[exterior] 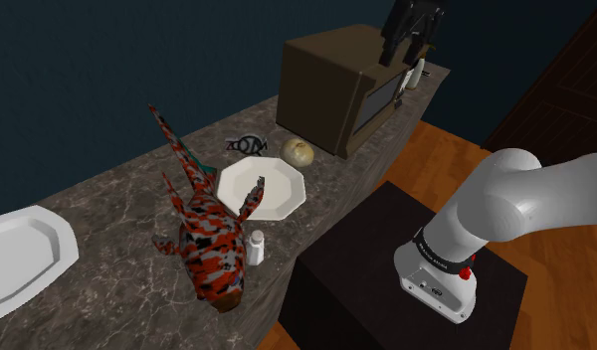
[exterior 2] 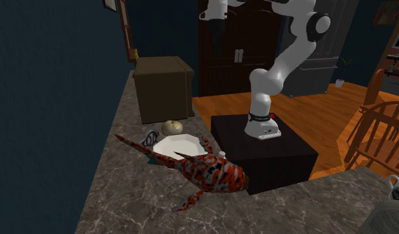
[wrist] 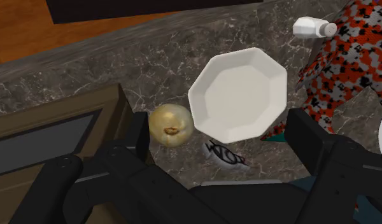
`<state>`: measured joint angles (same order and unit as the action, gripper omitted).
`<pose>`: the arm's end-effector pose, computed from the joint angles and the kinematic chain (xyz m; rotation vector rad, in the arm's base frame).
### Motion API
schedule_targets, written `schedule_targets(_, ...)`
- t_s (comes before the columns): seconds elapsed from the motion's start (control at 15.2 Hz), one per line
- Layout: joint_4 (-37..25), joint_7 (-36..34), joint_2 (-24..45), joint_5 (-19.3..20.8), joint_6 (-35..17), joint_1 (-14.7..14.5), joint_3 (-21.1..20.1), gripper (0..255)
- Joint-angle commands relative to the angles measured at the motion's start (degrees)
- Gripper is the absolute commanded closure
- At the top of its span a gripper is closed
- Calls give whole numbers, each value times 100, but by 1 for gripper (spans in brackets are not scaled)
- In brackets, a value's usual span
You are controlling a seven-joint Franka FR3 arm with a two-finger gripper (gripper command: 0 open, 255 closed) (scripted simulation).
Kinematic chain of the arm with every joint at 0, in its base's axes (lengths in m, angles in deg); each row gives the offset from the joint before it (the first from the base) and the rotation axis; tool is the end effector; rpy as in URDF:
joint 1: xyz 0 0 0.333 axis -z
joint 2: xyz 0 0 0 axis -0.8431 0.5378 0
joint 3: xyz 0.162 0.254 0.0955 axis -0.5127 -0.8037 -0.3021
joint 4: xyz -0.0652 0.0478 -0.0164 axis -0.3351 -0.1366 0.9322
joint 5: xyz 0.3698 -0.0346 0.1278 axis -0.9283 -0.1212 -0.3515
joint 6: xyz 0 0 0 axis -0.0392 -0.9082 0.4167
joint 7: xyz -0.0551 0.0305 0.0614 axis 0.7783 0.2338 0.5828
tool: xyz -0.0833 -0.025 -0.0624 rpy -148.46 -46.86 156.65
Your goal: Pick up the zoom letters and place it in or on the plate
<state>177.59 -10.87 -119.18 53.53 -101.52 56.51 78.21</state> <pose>0.2879 0.0124 0.6288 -3.0521 0.1298 -0.0124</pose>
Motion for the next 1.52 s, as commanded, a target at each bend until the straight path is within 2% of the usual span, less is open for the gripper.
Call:
schedule_targets(0.0,0,0,0,0,0,0,0,0)
schedule_targets(0.73,-260,1627,2110,341,-1512,-422,309,0)
schedule_targets(1.45,-1354,3013,4473,490,-2504,-722,297,0)
